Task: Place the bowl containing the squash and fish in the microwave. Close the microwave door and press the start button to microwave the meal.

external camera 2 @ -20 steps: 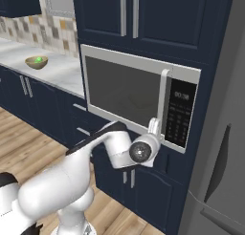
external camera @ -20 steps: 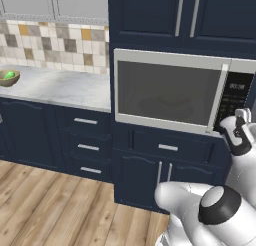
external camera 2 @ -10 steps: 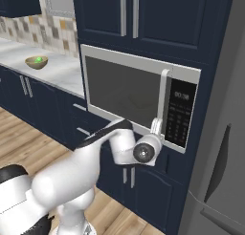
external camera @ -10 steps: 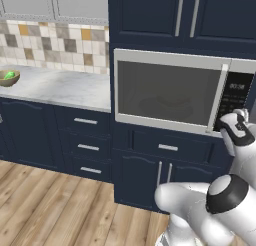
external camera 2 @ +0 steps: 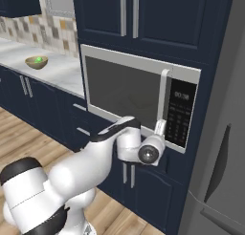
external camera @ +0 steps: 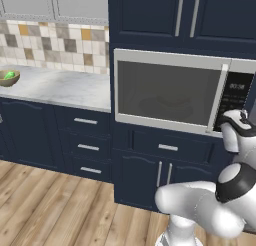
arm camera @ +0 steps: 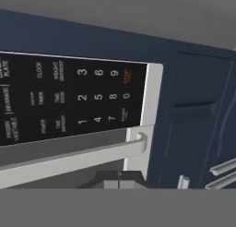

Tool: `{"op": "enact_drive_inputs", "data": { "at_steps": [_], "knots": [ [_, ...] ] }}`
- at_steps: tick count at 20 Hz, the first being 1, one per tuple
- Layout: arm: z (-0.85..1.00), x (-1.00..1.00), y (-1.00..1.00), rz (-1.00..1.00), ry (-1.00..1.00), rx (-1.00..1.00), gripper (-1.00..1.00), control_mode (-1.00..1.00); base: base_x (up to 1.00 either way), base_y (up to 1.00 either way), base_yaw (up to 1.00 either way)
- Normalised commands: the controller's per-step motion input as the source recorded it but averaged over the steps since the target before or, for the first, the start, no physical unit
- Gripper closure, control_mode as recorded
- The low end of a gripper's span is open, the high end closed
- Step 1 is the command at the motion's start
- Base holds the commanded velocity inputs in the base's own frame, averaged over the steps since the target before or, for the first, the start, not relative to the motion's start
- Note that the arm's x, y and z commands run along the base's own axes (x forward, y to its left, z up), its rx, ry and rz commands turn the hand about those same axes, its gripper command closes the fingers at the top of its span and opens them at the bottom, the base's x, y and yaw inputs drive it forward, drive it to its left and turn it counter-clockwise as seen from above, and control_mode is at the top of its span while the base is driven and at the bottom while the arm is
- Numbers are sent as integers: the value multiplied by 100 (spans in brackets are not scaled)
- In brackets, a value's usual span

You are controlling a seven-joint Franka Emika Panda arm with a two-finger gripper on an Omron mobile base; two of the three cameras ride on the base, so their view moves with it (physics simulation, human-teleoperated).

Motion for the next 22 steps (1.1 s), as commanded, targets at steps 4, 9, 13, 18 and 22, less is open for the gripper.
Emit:
{"op": "enact_drive_inputs", "data": {
  "at_steps": [4, 9, 13, 18, 22],
  "knots": [
    [-22, 20, -14, 0, -2, 0, 100, -100, 0, 0, 0],
    [-19, 29, -5, 0, -1, 0, 100, -100, 0, 0, 0],
    [-16, 36, 0, 0, 0, 0, 100, -100, 0, 0, 0],
    [-22, 28, -1, 0, 0, 0, 100, -100, 0, 0, 0],
    [-27, 24, -4, 0, -1, 0, 100, -100, 0, 0, 0]
  ]
}}
